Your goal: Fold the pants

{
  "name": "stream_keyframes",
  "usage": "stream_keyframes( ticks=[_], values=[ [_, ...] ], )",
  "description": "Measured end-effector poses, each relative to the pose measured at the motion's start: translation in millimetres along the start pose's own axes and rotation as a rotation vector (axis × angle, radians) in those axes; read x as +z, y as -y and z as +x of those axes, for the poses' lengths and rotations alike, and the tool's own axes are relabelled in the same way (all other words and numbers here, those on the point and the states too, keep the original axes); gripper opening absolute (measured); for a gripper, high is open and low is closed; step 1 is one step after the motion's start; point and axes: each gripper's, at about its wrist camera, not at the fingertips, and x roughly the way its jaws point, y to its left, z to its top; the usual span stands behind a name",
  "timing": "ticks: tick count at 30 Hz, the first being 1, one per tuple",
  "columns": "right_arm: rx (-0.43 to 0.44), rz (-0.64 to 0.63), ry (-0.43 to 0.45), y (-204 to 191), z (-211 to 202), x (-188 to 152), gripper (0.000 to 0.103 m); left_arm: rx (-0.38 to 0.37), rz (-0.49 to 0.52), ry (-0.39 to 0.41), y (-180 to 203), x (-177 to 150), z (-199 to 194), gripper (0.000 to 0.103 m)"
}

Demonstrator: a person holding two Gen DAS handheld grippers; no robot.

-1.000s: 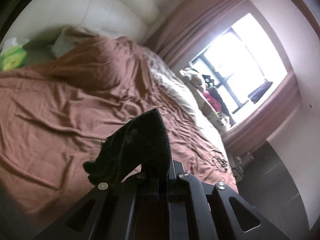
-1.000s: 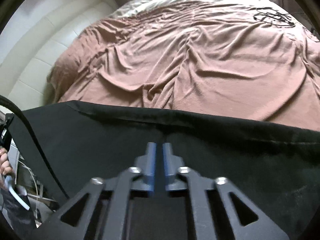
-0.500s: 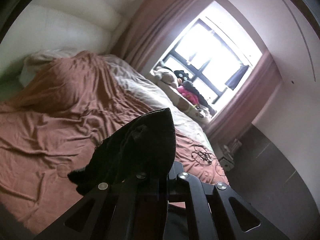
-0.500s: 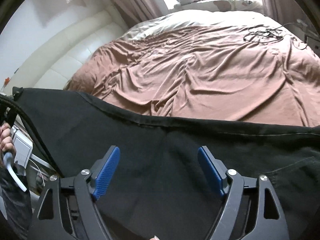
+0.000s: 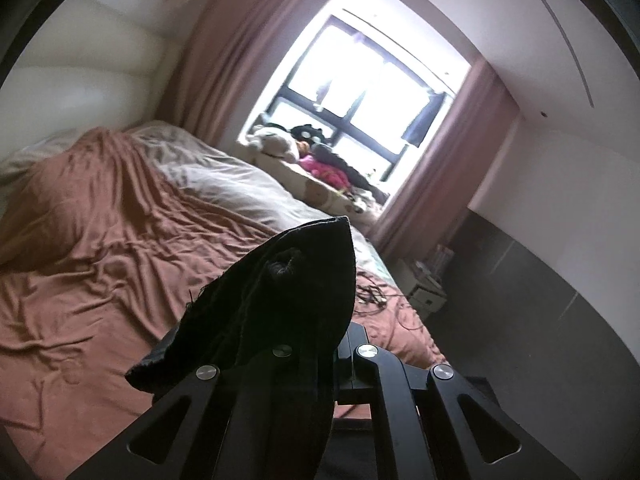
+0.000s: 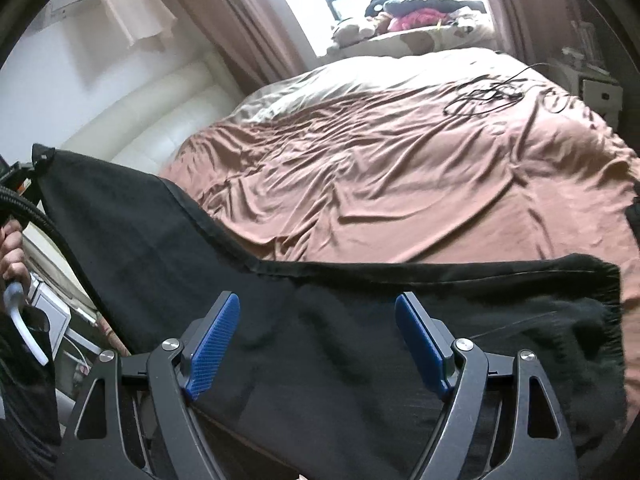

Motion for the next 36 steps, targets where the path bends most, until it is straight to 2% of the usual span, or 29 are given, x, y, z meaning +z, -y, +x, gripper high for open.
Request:
stream_keyframes(
  ticks=[16,36],
  values=[
    [-0.063,0.121,0.108,68,-77,-33,0.079,-0.114,0.118,-0.119,103,-8,75,0.004],
    [-0.091,0.319,0.163,151,-134,-87,0.079,-0.242,0.212,-0.315,225,-78,155,0.004]
  ],
)
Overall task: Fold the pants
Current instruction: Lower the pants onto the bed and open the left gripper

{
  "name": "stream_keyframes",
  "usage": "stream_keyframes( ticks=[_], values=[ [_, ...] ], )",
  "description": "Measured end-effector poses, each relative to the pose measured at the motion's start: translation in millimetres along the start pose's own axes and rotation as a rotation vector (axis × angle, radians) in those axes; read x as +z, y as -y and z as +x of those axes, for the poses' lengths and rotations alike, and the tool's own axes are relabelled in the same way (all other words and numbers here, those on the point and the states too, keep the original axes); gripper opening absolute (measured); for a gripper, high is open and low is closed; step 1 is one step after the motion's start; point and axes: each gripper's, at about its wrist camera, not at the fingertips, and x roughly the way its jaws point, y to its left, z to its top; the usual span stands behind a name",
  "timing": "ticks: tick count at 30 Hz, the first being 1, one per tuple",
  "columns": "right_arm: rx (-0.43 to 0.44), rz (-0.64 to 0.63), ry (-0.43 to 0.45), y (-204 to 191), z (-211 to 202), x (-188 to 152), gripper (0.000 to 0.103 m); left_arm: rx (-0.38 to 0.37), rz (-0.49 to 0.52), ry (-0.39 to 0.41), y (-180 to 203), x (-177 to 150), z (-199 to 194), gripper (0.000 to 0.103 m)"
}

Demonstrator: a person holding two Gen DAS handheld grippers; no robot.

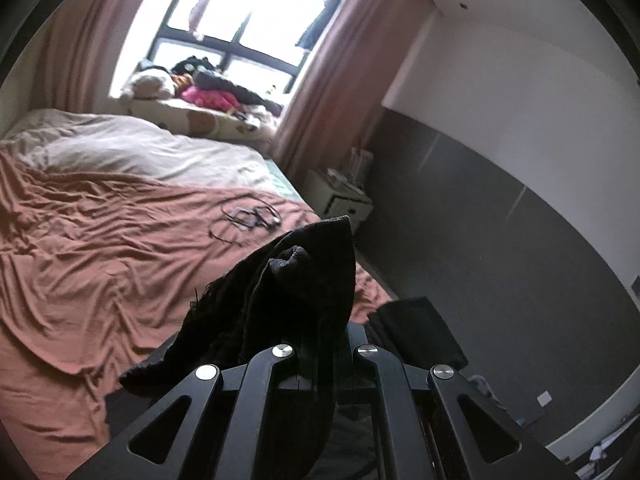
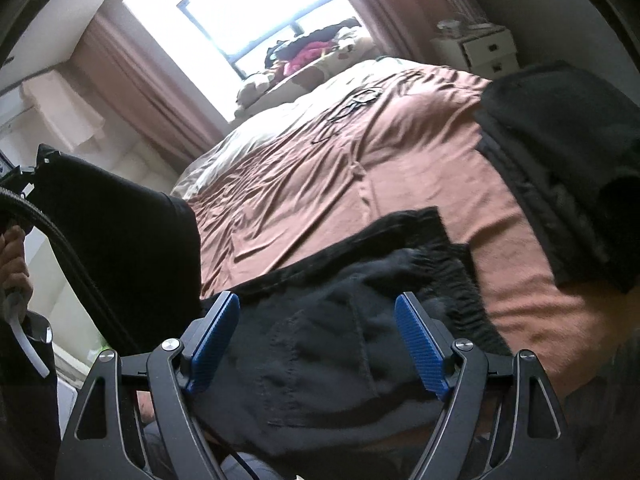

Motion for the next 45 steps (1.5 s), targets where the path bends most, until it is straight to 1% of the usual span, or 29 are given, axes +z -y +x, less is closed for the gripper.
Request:
stream_keyframes(
  ticks=[5,12,19,22,24,25,27,28,29,31,33,35,42,45],
  values=[
    [-0.012,0.039,0.009,27,-16,-7,0.079,-0.037,0.018,-0.071,23,-19,39,0.004],
    [-0.019,0.085,0.013,58,-35,-19,0.079,-0.087,0.014,-0.157,48,-48,87,0.004],
    [-0.018,0.127,0.014,81,-45,-30,0.079,-0.116,0.006,-0.271,68,-91,140,0.004],
    [-0.017,0.133,0.008,87,-47,-35,0.079,-0.114,-0.007,-0.335,70,-112,159,0.004],
    [-0.015,0.139,0.003,90,-49,-38,0.079,-0.106,-0.019,-0.396,71,-129,172,0.005],
    [-0.014,0.143,0.002,92,-50,-40,0.079,-0.119,-0.025,-0.424,70,-138,177,0.006],
    [-0.011,0.150,-0.002,94,-50,-42,0.079,-0.156,-0.033,-0.478,72,-152,181,0.015],
    [-0.010,0.153,-0.004,94,-50,-43,0.079,-0.167,-0.033,-0.499,72,-158,182,0.032],
    [-0.008,0.156,-0.008,95,-50,-45,0.079,-0.168,-0.029,-0.517,72,-165,181,0.053],
    [-0.003,0.156,-0.016,93,-48,-47,0.079,-0.168,-0.018,-0.514,70,-173,174,0.071],
    [0.001,0.150,-0.021,89,-46,-49,0.079,-0.171,-0.016,-0.511,63,-177,162,0.072],
    [0.007,0.147,-0.026,84,-43,-51,0.079,-0.149,-0.022,-0.505,53,-179,152,0.072],
    [0.006,0.117,-0.051,67,-32,-56,0.079,-0.019,-0.085,-0.438,-19,-178,103,0.072],
    [-0.002,0.094,-0.075,56,-23,-57,0.079,0.051,-0.100,-0.413,-51,-182,80,0.072]
  ],
)
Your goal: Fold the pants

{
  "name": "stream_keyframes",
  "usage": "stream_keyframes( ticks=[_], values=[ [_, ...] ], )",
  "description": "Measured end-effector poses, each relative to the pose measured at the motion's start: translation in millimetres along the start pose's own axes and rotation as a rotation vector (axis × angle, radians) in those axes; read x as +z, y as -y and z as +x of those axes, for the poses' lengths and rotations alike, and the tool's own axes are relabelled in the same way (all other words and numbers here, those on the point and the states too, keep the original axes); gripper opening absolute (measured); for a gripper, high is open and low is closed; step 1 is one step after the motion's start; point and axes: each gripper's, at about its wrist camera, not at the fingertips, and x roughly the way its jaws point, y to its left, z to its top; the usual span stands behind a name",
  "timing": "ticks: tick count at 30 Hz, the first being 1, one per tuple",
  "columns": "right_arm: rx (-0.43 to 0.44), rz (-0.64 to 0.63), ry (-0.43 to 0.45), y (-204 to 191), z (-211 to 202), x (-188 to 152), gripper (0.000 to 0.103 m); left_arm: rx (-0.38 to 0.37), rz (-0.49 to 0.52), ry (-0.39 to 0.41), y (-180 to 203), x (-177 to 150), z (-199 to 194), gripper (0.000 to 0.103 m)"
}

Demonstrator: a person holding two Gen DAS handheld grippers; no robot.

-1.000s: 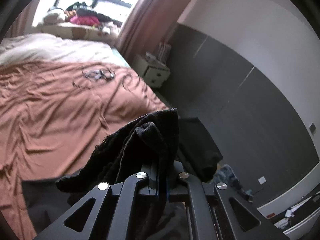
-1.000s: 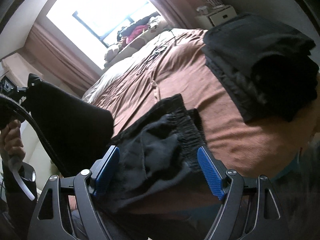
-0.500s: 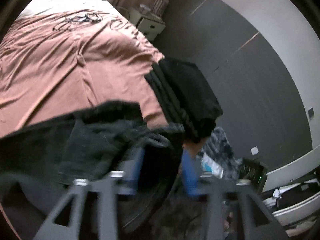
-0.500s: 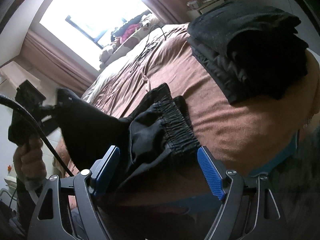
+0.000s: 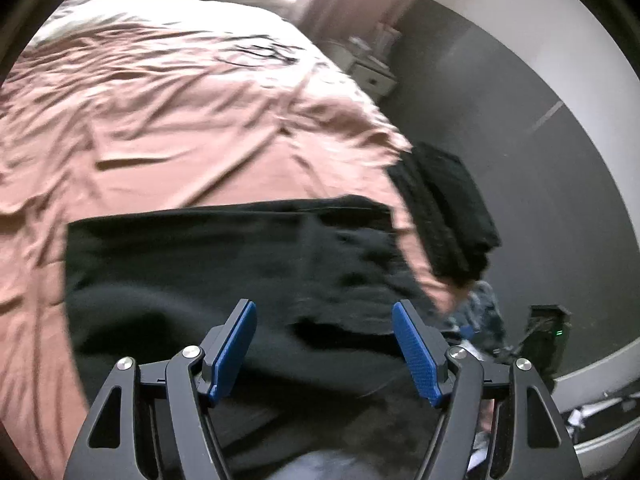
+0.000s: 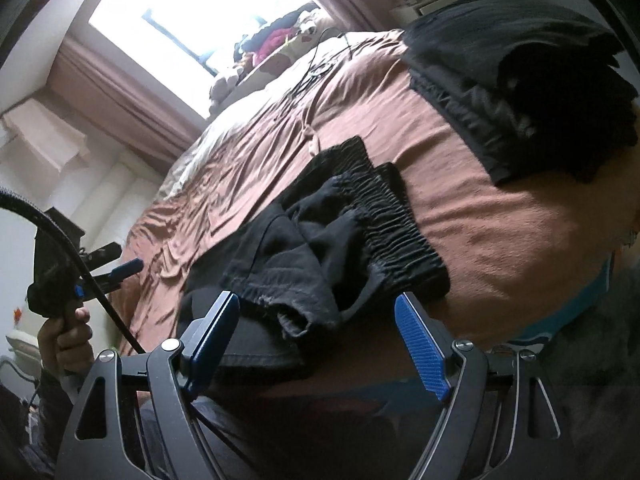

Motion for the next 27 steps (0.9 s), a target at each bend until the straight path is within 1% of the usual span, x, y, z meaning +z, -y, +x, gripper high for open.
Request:
stream_keyframes(
  ticks=[3,7,15,19,20,21,23,25,27],
  values=[
    [-0.009,-0.040,-0.018,-14,7,0,0.079,0.038,-0.040,0.020,-32,-10,-14,0.072],
    [-0.047,-0.107,-0.041,-33,16,1,0.079,0.075,-0.090,0.048,-71,-28,-29,0.072],
    [-0.126,-0.285,-0.083,-82,38,6,0.079,0.094,-0.239,0.086,-140,-73,-41,0.072],
    [-0.151,-0.370,-0.121,-105,56,7,0.079,0.113,-0.287,0.094,-162,-98,-41,0.072],
    [-0.163,-0.393,-0.134,-110,62,8,0.076,0.114,-0.295,0.095,-166,-102,-41,0.071],
    [-0.174,-0.416,-0.152,-115,70,9,0.070,0.115,-0.306,0.096,-170,-107,-40,0.070],
    [-0.193,-0.443,-0.177,-121,83,10,0.064,0.117,-0.323,0.100,-177,-117,-38,0.066],
    [-0.219,-0.483,-0.203,-130,96,11,0.062,0.122,-0.339,0.103,-181,-124,-36,0.063],
    [-0.228,-0.516,-0.228,-138,107,12,0.061,0.109,-0.356,0.108,-186,-129,-34,0.062]
  ],
)
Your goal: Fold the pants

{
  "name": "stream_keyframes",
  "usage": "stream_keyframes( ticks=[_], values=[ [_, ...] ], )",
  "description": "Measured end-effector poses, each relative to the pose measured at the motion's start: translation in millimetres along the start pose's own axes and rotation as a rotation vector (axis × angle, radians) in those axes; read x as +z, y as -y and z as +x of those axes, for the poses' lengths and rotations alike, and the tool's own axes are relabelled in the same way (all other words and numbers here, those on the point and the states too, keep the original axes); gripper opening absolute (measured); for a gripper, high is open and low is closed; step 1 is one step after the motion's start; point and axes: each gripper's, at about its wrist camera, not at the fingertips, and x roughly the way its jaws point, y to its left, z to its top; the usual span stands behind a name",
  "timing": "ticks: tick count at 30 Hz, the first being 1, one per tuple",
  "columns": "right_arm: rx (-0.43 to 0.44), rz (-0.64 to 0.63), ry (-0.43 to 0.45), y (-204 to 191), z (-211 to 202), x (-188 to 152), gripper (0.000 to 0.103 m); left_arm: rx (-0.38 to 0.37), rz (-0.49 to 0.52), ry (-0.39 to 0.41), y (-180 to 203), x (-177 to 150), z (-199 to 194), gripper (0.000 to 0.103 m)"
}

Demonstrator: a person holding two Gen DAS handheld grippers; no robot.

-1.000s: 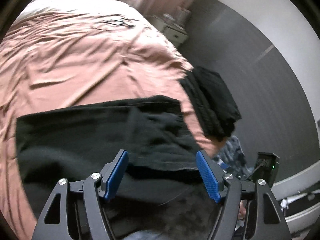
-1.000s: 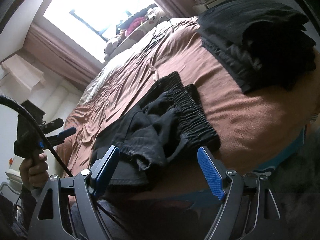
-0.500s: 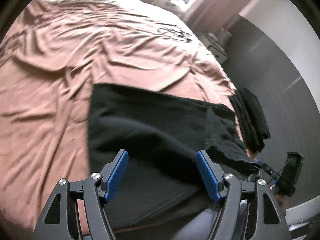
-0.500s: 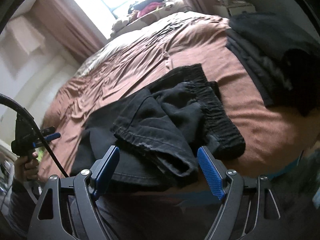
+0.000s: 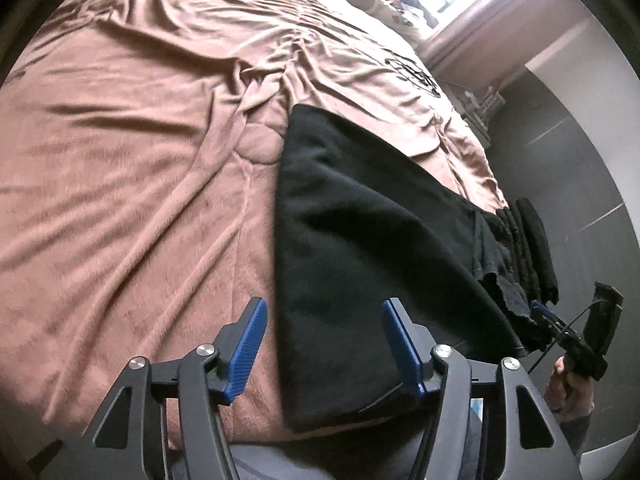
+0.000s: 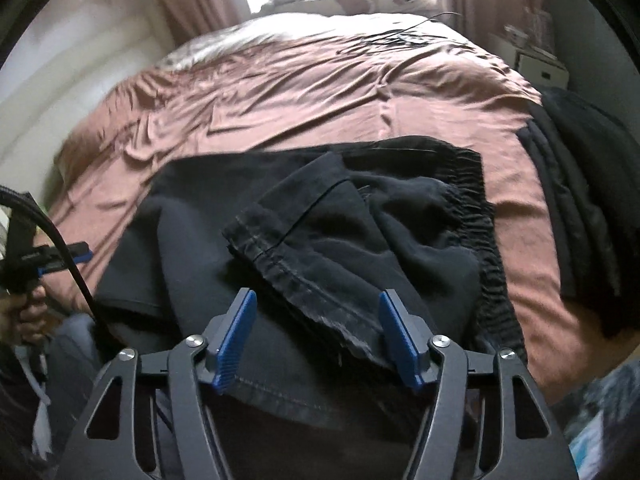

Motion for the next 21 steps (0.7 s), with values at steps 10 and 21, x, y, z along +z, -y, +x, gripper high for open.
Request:
stream_keyframes(
  ticks=[10,21],
  values=[
    [-0.014,-0.166,-0.085,-44,39,27,0.052,-0.045,-0.089,-0.017,-13,-17,14,0.048],
    [-0.067,-0.259,-0.162,-63,84,42,0.006,-0.032,-0.071,0.037,-13,-19,10,0.047]
  ],
)
